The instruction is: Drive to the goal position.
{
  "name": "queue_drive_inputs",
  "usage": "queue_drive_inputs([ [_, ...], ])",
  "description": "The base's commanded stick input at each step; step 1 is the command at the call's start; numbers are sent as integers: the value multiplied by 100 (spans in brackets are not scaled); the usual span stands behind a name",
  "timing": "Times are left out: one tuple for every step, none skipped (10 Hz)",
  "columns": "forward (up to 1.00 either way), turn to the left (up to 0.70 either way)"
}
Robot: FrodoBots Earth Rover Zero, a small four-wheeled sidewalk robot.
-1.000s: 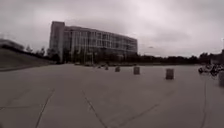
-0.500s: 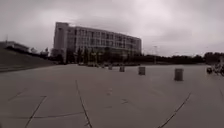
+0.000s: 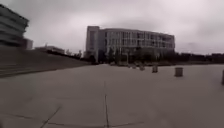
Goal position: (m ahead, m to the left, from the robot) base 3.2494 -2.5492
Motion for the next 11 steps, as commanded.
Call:
queue_drive_inputs([
  [70, -19],
  [70, -29],
  [70, -29],
  [70, -29],
  [70, -29],
  [70, -29],
  [70, -29],
  [70, -29],
  [70, -29],
  [70, -29],
  [70, -29],
])
